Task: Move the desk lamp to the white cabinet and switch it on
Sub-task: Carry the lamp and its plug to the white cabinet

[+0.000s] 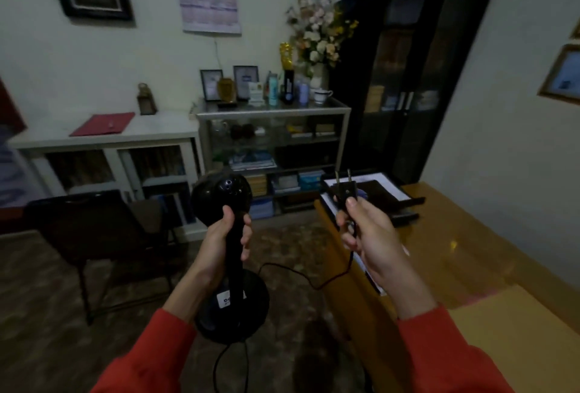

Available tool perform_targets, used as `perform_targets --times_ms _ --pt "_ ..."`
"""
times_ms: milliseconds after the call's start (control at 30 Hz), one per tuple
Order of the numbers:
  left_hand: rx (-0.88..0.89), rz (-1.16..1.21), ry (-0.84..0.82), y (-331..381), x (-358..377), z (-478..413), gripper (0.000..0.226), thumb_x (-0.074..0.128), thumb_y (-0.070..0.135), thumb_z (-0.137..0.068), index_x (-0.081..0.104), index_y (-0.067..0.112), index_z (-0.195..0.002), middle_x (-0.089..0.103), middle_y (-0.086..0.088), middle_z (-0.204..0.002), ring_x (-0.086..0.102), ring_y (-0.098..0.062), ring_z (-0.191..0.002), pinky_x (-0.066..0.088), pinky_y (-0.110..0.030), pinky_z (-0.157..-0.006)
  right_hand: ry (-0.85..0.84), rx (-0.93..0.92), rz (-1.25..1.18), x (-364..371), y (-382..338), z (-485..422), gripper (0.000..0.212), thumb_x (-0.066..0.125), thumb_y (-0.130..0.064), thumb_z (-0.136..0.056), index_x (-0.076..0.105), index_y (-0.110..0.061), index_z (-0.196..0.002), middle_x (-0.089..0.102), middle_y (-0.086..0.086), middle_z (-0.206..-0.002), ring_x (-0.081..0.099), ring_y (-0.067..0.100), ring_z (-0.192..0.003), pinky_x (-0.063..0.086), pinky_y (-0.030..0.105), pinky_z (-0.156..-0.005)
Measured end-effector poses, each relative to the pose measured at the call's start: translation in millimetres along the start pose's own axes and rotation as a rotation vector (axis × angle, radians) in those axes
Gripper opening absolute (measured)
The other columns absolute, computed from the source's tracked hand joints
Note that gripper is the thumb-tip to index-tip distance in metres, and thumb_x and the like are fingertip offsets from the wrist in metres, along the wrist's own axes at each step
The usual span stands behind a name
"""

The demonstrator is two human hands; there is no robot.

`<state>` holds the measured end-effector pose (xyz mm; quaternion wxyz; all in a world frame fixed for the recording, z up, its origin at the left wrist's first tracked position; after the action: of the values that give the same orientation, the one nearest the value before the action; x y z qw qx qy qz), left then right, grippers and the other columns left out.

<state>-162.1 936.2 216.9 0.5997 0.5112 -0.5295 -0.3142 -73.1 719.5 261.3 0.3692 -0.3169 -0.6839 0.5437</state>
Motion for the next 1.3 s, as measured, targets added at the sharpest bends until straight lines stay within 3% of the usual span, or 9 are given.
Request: perform_targets --times_ms 267,500,700,1000,1200,1300 --pt "0.054 -0.043 0.061 31.0 -83.4 -100.2 0.050 0.029 0.054 -0.085 0.052 0.010 -0.085 0.045 0.003 -0.052 0.040 -0.012 -0.036 0.035 -0.020 -0.038 -0.124 -0.032 -0.007 60.9 29.3 -146.3 0.039 0.041 -0.026 -0.100 0.065 -0.034 -0.070 0.058 -0.009 -0.060 0.037 0.003 -0.040 0.031 0.014 -0.039" --pt "0.126 -0.095 0.119 69.4 -152.0 -205.9 0.051 0.025 0.052 -0.086 0.053 0.009 -0.087 0.046 0.003 -0.052 0.041 -0.012 -0.037 0.038 -0.020 -0.039 -0.230 -0.030 -0.021 106.2 41.0 -296.0 0.022 0.043 -0.027 -0.099 0.061 -0.017 -0.094 0.058 -0.010 -0.060 0.038 0.003 -0.042 0.032 0.013 -0.038" --pt "0.162 -0.050 0.201 87.5 -221.3 -288.2 0.051 0.024 0.050 -0.088 0.052 0.009 -0.087 0.047 0.003 -0.051 0.040 -0.012 -0.035 0.037 -0.019 -0.038 -0.321 -0.031 -0.057 154.6 55.4 -410.0 0.032 0.043 -0.027 -0.098 0.066 -0.030 -0.076 0.058 -0.008 -0.061 0.039 0.003 -0.042 0.032 0.013 -0.038" --pt "0.173 -0.096 0.223 111.2 -343.6 -412.8 0.054 0.026 0.053 -0.085 0.053 0.008 -0.089 0.048 0.003 -0.052 0.039 -0.010 -0.035 0.035 -0.019 -0.037 -0.422 -0.009 -0.055 238.2 97.6 -574.8 0.021 0.046 -0.030 -0.097 0.063 -0.019 -0.097 0.060 -0.008 -0.061 0.041 0.003 -0.043 0.034 0.013 -0.040" --pt "0.187 -0.113 0.234 143.0 -419.7 -507.7 0.052 0.025 0.051 -0.085 0.053 0.008 -0.089 0.049 0.003 -0.050 0.039 -0.010 -0.033 0.034 -0.019 -0.036 -0.432 0.006 -0.090 295.9 114.4 -680.3 0.023 0.045 -0.027 -0.097 0.067 -0.028 -0.089 0.059 -0.008 -0.060 0.040 0.003 -0.041 0.032 0.014 -0.039" --pt "0.179 -0.138 0.259 155.5 -455.7 -551.5 0.052 0.017 0.047 -0.092 0.052 0.008 -0.089 0.048 0.005 -0.050 0.039 -0.010 -0.033 0.033 -0.019 -0.037 -0.421 0.009 -0.101 319.5 120.9 -732.5 0.019 0.044 -0.025 -0.098 0.062 -0.019 -0.098 0.059 -0.008 -0.059 0.039 0.003 -0.041 0.030 0.015 -0.040"
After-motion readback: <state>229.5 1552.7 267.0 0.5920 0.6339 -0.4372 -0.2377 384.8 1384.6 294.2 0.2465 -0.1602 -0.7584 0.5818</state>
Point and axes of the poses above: each hand's wrist, its own z-axis away from the middle knuckle, its own x-axis out of the palm, y = z × x, the point moved 3 cm from there along -z, towards the middle knuckle
